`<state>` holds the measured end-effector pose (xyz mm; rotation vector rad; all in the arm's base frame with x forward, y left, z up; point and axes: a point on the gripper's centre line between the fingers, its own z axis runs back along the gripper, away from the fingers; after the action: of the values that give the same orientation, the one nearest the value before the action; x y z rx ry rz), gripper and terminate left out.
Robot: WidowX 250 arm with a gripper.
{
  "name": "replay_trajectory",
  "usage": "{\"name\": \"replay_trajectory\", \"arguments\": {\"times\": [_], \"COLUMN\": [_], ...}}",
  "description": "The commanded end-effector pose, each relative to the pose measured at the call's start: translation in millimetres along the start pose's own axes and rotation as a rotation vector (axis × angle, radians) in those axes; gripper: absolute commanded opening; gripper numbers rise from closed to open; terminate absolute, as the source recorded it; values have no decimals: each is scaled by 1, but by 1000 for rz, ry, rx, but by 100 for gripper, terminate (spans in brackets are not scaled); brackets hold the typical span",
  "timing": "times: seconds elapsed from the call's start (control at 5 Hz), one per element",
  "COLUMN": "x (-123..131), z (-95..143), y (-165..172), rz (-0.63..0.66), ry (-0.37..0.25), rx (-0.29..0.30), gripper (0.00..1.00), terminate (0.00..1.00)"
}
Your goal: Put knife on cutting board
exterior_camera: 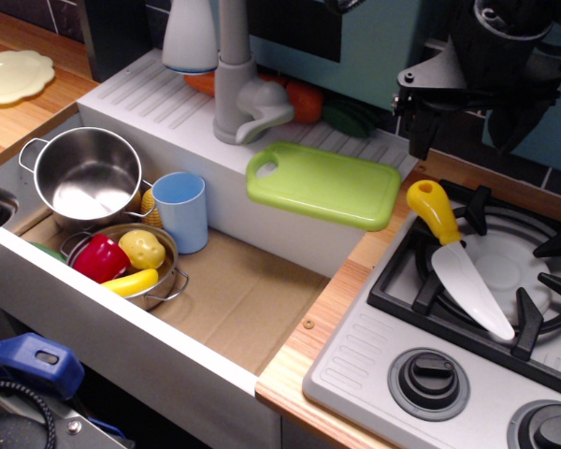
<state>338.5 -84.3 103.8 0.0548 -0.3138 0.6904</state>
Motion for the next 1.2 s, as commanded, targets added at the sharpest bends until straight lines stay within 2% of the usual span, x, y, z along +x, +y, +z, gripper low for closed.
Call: {"name": "replay_trajectory", "arguments": {"times": [0.0, 0.4, 1.0], "x": [0, -13, -26], "z": [0, -21, -45], "y": [0, -5, 11], "rz": [0, 32, 23], "ry": [0, -2, 46], "rx": [0, -32, -84], "gripper": [100, 100, 100], "terminate": [0, 0, 0]}}
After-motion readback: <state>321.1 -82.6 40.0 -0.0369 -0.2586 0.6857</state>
